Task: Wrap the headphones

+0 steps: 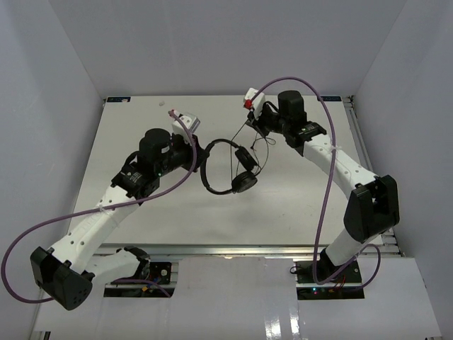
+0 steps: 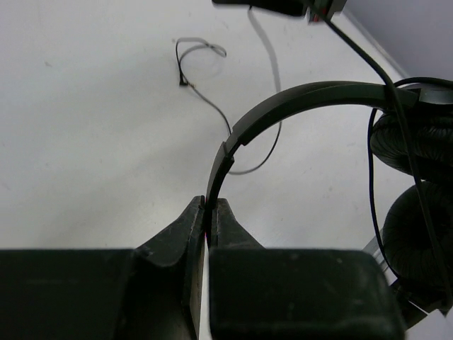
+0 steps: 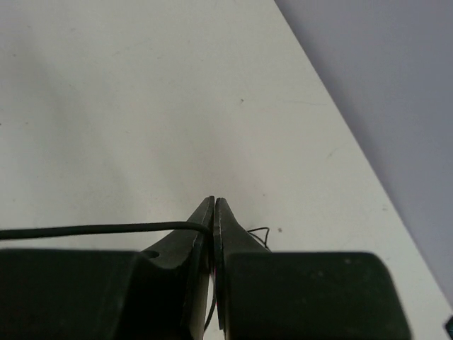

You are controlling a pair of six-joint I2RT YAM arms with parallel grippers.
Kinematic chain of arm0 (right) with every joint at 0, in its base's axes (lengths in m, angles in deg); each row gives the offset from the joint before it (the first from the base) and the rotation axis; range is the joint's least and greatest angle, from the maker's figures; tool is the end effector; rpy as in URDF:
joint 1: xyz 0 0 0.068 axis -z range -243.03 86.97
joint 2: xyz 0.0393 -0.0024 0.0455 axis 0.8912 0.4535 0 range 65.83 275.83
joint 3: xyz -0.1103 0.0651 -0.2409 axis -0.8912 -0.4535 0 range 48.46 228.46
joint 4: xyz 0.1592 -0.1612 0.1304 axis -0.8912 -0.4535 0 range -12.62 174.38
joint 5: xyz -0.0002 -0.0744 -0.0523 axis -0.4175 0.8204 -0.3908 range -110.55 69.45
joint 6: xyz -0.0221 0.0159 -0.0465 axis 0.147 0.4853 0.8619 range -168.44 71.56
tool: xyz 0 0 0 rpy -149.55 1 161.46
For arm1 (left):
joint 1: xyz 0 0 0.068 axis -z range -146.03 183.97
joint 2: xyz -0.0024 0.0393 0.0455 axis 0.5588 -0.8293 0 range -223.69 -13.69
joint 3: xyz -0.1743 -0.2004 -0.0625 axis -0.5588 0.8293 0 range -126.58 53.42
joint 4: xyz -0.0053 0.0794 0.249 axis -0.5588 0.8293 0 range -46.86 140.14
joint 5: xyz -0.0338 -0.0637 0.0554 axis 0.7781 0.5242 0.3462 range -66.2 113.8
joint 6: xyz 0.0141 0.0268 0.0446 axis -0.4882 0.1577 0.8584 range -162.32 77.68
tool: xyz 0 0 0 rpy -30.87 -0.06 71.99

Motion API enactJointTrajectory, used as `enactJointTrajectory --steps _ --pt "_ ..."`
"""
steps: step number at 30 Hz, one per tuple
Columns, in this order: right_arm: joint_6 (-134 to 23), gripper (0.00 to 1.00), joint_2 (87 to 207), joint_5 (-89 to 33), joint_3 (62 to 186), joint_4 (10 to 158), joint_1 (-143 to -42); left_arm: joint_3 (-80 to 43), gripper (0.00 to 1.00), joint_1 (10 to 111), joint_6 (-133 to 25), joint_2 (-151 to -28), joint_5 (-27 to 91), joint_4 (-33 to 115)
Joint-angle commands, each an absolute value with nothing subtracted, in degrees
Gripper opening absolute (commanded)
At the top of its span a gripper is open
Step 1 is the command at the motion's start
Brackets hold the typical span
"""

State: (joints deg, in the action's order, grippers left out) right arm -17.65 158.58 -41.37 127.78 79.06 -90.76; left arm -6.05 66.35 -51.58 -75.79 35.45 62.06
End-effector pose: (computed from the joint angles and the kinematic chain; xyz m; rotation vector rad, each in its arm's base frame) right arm 0.3361 0.1910 0.3443 -1.1296 1.5119 0.3078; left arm 0.2032 -0.1374 0.3556 0.5353 1.9270 -0.6726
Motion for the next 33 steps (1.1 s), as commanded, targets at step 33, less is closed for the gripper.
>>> enactJointTrajectory --steps 33 --pt "-106.6 0.19 177.0 -84.7 107.2 172.6 -97.1 -50.7 0.0 66.6 -62.5 -89.0 21.6 72.2"
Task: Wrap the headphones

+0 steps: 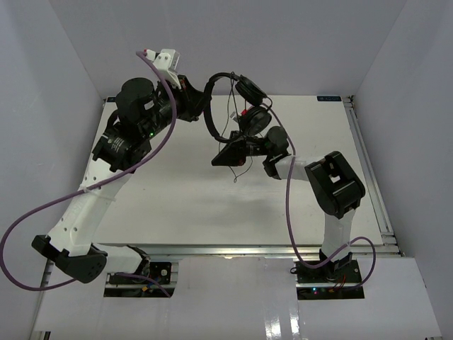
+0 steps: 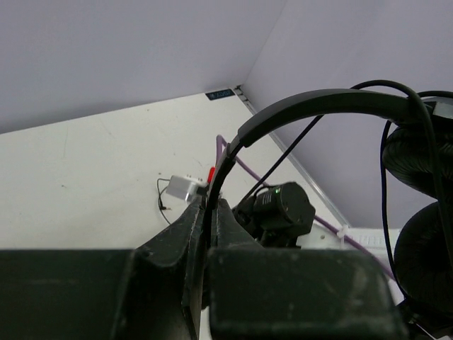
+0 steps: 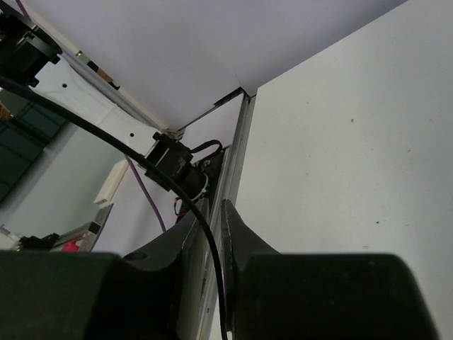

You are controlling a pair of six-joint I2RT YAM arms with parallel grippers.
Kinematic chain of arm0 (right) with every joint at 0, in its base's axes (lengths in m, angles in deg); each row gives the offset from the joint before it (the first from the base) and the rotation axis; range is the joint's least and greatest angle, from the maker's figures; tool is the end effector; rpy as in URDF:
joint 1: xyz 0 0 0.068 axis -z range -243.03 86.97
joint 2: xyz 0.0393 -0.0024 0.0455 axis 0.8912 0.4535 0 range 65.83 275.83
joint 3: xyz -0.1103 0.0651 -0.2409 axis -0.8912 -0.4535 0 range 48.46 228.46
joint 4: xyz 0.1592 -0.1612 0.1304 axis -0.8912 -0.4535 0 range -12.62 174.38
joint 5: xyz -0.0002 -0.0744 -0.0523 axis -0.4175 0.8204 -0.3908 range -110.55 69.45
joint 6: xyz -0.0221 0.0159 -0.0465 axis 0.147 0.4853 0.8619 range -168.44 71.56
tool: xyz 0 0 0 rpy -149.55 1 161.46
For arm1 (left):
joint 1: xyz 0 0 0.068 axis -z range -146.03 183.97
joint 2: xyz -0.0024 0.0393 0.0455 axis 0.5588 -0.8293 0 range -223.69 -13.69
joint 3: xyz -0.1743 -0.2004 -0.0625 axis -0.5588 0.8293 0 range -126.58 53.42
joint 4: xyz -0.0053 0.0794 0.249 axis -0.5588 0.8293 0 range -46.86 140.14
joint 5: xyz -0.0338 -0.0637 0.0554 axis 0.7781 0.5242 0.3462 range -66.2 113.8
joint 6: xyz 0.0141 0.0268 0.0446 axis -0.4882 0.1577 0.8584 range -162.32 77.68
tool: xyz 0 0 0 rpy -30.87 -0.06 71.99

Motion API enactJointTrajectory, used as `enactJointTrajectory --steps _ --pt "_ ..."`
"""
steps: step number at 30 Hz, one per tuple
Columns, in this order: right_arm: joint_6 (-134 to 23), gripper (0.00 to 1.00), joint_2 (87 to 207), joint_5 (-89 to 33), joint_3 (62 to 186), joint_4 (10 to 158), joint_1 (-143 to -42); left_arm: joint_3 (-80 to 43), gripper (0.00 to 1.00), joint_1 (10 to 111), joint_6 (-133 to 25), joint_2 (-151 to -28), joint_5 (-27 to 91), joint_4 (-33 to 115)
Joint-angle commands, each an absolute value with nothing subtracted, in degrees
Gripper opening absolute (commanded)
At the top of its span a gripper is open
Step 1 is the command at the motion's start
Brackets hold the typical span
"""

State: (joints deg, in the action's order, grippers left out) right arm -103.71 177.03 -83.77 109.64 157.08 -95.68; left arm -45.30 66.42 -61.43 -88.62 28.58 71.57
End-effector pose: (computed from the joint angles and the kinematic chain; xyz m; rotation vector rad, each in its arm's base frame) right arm 0.3211 0.2436 0.2453 -0.8860 1.4493 1.8532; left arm 0.2181 -0.1422 0.5134 0.2630 1.6860 -0.7479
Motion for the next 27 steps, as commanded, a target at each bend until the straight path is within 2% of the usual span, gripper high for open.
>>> enactJointTrajectory --steps 1,7,11,13,15,19,22,27 --pt "-106.2 0.19 176.6 -85.1 106.0 172.7 -97.4 -52.7 0.0 66.5 -61.9 -89.4 19.9 72.8" --pt "-102.9 0.15 171.2 -88.5 96.8 172.5 -97.2 -62.1 0.0 61.7 -58.1 -94.7 14.9 78.1" --pt "-92.6 0.08 163.3 -89.5 91.3 162.6 -96.8 -62.1 0.0 56.0 -56.9 -95.6 12.8 77.9" --pt "-84.2 0.08 158.5 -88.8 89.9 151.7 -96.7 -60.9 0.0 53.6 -57.2 -95.7 12.0 77.4" --pt "-73.8 0.08 153.2 -86.5 89.8 133.1 -96.8 -59.4 0.0 51.3 -57.6 -96.2 12.0 76.5" --pt "-52.0 0.08 145.9 -79.2 94.3 104.5 -97.5 -56.7 0.0 47.6 -57.3 -98.6 10.3 75.5" --pt "-39.6 0.08 143.2 -71.8 98.0 88.1 -97.9 -53.1 0.0 46.8 -54.6 -100.4 8.8 74.4" --pt "-24.5 0.08 138.1 -57.2 107.6 70.6 -100.7 -46.1 0.0 46.5 -49.5 -104.4 5.8 72.7"
